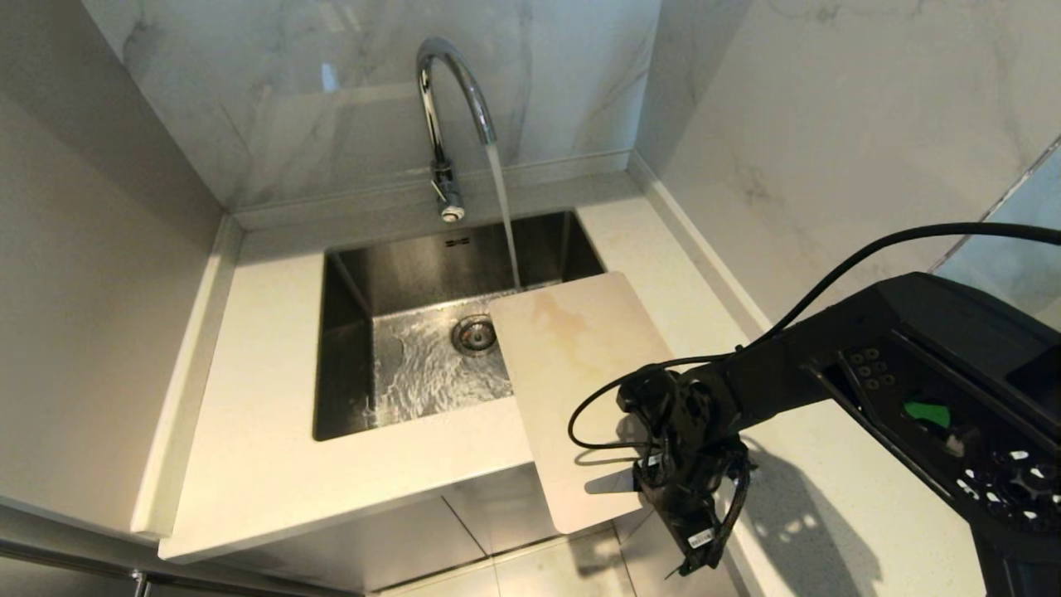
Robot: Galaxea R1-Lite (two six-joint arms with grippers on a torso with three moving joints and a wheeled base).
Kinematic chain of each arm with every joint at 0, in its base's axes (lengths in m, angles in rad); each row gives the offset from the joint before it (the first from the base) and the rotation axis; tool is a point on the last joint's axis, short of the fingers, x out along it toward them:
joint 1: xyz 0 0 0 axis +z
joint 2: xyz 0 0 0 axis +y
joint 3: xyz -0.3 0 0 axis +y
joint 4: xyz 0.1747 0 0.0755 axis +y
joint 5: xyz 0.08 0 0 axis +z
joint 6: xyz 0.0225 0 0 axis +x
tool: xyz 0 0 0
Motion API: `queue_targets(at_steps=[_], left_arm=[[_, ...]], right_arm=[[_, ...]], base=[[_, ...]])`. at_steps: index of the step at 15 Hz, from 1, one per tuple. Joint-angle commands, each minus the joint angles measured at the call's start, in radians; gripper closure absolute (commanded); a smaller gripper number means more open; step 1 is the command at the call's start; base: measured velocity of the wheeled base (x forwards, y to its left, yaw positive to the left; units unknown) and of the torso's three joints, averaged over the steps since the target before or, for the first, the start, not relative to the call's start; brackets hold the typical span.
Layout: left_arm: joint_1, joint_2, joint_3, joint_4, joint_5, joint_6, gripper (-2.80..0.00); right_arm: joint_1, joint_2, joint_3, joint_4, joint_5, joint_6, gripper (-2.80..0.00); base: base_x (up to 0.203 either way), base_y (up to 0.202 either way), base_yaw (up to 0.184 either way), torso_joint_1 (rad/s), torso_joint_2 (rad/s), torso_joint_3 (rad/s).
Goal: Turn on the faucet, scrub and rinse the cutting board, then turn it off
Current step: Pick up the cutting board
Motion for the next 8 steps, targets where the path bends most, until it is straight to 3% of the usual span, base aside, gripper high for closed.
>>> queue_targets(at_steps=[1,8], left_arm=[[0.000,0.001,0.002,0.000,0.000,0.001,0.00],[0.000,0.001,0.002,0.000,0.000,0.001,0.00]], right_arm=[[0.002,0.010,-0.004,0.003,-0.041,-0.001,0.00],[0.002,0.010,-0.022,0.002,-0.035,-0.030,0.00]], base=[[0.000,0.000,0.000,0.000,0.00,0.000],[0.000,0.000,0.000,0.000,0.00,0.000]])
